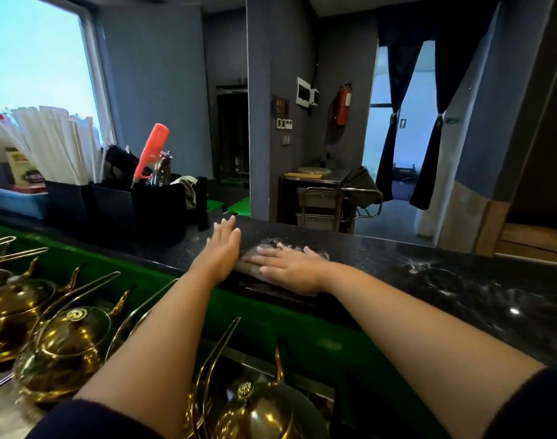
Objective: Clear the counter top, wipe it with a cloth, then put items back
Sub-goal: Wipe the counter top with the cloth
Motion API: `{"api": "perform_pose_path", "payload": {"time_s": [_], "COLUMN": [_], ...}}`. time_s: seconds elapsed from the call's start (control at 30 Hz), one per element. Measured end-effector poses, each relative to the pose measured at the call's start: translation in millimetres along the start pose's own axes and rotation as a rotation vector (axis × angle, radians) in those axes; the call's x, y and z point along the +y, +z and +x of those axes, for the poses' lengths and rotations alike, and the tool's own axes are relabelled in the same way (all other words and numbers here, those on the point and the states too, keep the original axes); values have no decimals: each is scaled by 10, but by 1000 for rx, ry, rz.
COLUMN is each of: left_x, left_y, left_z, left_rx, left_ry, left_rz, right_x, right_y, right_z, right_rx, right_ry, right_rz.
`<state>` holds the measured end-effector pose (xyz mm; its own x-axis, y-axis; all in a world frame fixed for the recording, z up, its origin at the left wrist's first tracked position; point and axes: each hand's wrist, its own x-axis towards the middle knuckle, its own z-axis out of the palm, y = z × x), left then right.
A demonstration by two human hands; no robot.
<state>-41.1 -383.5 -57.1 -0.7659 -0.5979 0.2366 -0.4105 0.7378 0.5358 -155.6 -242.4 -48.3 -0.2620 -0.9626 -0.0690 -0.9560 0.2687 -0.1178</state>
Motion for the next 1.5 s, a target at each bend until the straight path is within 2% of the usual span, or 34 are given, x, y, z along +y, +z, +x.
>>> {"api": "perform_pose_path", "payload": {"time_s": [0.1, 0.2, 0.27, 0.33, 0.47, 0.53, 0.6, 0.67, 0.7, 0.73, 0.8, 0.9, 1.0, 1.07, 1.2, 1.3, 1.37, 1.5], "left_x": [-106, -162, -157, -144, -158, -154, -139, -143, -157, -163, -143, -11, 340, 690, 1082, 1063, 1072, 1152], "left_y": [112, 157, 164, 168, 163, 157, 155, 158, 164, 167, 154, 131, 237, 398, 754, 807, 787, 709], "left_z": [39, 97, 104, 117, 144, 130, 109, 112, 116, 122, 134, 103, 114, 58, -136, -153, -142, -239], "left_rx": [-63, -79, -92, -105, -95, -85, -87, -89, -91, -89, -94, -115, -140, -187, -275, -264, -275, -242], "left_ry": [32, 39, 45, 44, 37, 43, 29, 42, 50, 53, 34, -89, -148, -71, 175, 165, 129, 119], "left_rz": [252, 310, 321, 333, 317, 330, 304, 324, 338, 341, 329, 262, 240, 214, 235, 254, 239, 118], "right_x": [550, 1019, 1087, 960, 537, 586, 939, 1350, 1444, 1421, 1188, 809, 945, 1286, 2217, 2394, 2095, 1195], "right_y": [-92, -148, -151, -140, -98, -95, -94, -120, -108, -96, -109, -107, -53, -39, -44, -21, -48, -30], "right_z": [272, 564, 788, 978, 1064, 1085, 1076, 991, 931, 870, 753, 526, 316, 154, -303, -443, -349, -337], "right_rx": [26, 49, 42, 30, 5, -26, -10, 32, 38, 33, 31, -28, -45, -21, 51, 35, 30, -38], "right_ry": [237, 559, 635, 554, 82, -35, 154, 511, 629, 660, 583, 292, 191, 271, 718, 907, 816, 409], "right_rz": [83, 106, 115, 97, -5, 27, 109, 146, 126, 91, 60, 28, 12, 23, 54, 56, 50, 20]}}
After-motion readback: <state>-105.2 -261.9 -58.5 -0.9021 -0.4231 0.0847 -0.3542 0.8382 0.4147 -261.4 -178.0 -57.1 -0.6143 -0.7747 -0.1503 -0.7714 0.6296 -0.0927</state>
